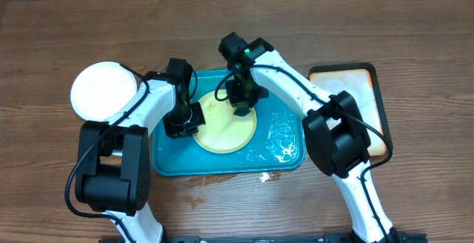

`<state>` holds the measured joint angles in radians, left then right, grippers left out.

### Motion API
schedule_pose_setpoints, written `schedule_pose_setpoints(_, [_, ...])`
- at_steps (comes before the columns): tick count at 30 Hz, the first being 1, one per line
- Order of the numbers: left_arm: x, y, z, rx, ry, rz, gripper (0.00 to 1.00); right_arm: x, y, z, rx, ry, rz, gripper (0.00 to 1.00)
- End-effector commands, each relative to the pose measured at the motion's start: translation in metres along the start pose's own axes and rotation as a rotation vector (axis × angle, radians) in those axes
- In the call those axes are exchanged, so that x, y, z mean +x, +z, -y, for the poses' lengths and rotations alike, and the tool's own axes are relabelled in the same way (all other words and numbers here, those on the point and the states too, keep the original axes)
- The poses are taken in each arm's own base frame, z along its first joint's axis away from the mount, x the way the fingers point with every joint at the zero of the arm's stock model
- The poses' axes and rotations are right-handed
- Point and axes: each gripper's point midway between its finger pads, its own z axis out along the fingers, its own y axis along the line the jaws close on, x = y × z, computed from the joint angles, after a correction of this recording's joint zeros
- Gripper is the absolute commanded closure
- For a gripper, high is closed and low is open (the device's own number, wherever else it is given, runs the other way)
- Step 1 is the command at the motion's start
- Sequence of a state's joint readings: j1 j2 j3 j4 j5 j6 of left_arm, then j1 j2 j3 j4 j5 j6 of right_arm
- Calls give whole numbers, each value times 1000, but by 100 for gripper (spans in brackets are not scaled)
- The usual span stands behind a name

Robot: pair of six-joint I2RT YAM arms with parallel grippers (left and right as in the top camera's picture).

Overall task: Clean dirty plates on tray and stack at the side
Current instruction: 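Wipe the yellow plate's center with the sponge while the left gripper holds its rim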

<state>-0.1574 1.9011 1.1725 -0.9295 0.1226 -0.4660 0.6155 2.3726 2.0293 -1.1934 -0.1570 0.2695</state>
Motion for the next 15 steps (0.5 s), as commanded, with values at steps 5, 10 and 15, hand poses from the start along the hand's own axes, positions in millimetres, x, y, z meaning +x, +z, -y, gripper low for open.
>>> schedule_pose_setpoints(5, [13, 30, -52, -255, 12, -48, 96, -17, -53, -81, -422, -104, 44, 96])
schedule_pose_setpoints(10, [13, 31, -48, -264, 35, -35, 96, -7, -42, -89, -414, -94, 11, 96])
schedule_pose_setpoints(15, [12, 31, -47, -260, 39, -32, 96, 4, -18, -68, -277, 7, -30, 96])
